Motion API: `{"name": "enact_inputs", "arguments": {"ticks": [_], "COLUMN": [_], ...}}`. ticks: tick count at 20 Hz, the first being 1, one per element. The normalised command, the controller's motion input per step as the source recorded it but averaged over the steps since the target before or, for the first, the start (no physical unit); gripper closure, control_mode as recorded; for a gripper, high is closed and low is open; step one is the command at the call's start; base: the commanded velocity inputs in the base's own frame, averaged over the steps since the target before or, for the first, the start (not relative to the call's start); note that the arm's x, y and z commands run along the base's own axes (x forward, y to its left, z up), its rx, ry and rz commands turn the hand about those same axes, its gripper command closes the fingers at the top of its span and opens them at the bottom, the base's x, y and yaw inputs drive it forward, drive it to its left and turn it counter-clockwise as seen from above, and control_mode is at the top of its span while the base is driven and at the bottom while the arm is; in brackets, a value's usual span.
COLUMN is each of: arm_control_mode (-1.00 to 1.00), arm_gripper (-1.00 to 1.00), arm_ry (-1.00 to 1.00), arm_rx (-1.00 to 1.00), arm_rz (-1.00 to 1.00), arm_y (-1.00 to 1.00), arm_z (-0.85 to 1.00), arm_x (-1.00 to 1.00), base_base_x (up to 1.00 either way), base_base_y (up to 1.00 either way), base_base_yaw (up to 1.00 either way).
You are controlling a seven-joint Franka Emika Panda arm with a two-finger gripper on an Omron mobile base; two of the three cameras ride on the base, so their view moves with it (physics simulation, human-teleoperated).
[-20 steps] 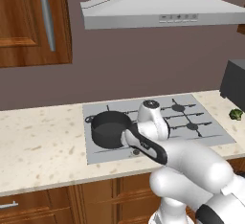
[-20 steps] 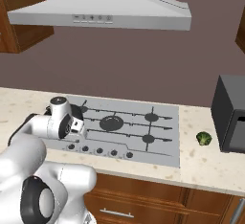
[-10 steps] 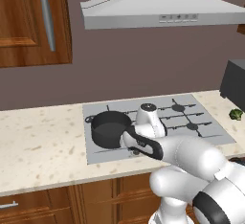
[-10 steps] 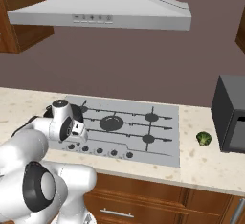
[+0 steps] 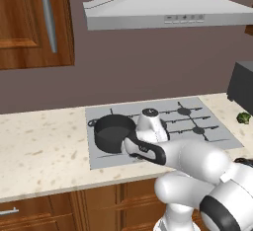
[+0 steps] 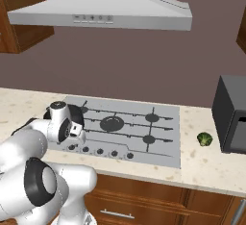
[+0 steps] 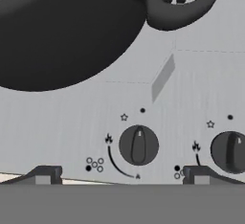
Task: Turn on the burner for the pot on the stove. Wait thirty seconds for the pot to heat up. Then add the broccoli to the pot.
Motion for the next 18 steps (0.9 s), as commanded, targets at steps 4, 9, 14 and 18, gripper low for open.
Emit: {"name": "enact_inputs", "arguments": {"ticks": [4,9,14,18], "arm_control_mode": [-1.00,-1.00,-1.00,-1.00], "arm_gripper": [-1.00,-1.00,-1.00,-1.00], "arm_ry": [-0.17,-0.24,-0.19,0.00], "arm_rx": [0.00,0.00,0.00,0.00], "arm_rz": [0.00,0.00,0.00,0.00], "arm_y": [0.00,-0.28,-0.44,0.00], "arm_z": [-0.19,-0.30,-0.41,0.00], "arm_x": [-0.10,-0.05,-0.01,0.00], "base_base_x": [0.00,0.00,0.00,0.00], "base_base_y": [0.00,0.00,0.00,0.00], "base_base_yaw": [0.00,0.00,0.00,0.00]}}
